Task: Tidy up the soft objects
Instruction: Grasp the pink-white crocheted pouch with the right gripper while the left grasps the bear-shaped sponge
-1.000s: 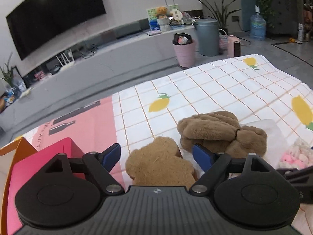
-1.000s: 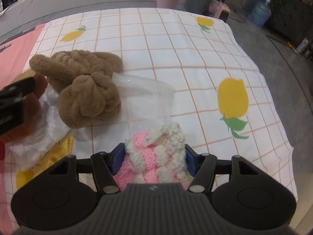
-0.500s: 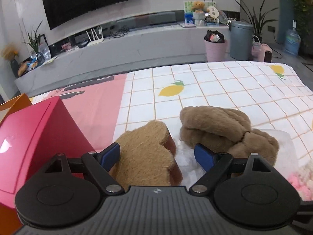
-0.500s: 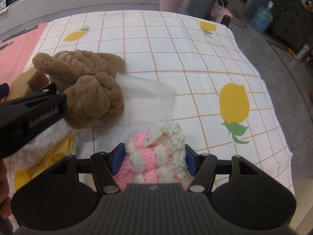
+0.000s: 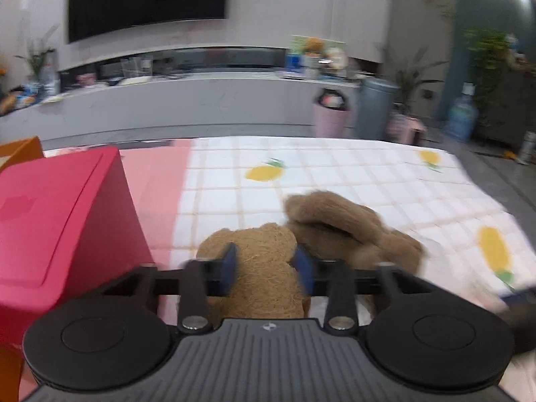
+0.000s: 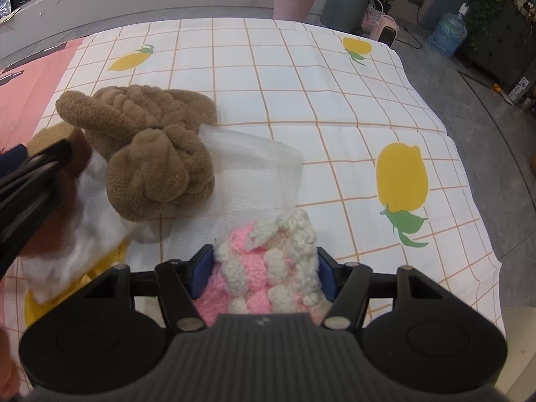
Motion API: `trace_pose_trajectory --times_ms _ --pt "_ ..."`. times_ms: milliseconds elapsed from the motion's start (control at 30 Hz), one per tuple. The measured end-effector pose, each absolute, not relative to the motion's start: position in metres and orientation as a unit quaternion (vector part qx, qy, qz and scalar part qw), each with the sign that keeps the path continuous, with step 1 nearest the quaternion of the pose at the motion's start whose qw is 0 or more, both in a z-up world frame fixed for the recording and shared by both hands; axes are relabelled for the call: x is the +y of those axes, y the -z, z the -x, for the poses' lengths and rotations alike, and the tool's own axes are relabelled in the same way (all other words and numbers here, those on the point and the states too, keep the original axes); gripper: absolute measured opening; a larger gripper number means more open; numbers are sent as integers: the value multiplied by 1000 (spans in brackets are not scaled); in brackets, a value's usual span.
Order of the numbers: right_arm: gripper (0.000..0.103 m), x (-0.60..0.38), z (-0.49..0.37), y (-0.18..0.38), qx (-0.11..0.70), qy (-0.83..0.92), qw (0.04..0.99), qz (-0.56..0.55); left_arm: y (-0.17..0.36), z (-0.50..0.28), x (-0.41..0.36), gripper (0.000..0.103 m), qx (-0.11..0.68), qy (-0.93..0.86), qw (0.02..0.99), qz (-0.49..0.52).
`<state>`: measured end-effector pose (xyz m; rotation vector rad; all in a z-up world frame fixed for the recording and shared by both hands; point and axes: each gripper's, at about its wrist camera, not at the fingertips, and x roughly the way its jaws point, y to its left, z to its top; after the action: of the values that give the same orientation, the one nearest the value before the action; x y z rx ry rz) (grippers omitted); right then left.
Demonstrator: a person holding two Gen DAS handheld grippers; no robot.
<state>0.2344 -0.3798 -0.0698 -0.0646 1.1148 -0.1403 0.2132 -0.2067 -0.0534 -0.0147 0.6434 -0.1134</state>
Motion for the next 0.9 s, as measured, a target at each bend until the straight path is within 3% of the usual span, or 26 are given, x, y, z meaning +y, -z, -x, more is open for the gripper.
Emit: trace_pose_trajectory --times_ms 100,200,233,267,333,400,500,900 --pt "62 -380 -234 70 529 66 846 31 52 -180 -207 21 304 80 949 -25" --pt "62 -380 -234 70 529 65 846 32 52 -153 -200 31 298 110 948 -20" --pt "62 -380 -234 70 529 65 846 32 51 -146 -196 45 293 111 950 -14" --pt "62 -380 -233 70 529 64 846 32 50 -139 -192 67 282 111 953 -6" --pt "63 -380 -233 69 528 63 846 32 47 -126 -185 92 238 119 964 5" --pt "63 -379 -233 69 528 63 846 33 43 -114 -184 103 172 128 977 -8" --pt "63 -376 -234 70 527 61 846 42 45 -121 -197 103 173 97 979 -43" --pt "65 -375 -238 75 529 53 846 48 76 -142 -188 103 220 -12 973 73"
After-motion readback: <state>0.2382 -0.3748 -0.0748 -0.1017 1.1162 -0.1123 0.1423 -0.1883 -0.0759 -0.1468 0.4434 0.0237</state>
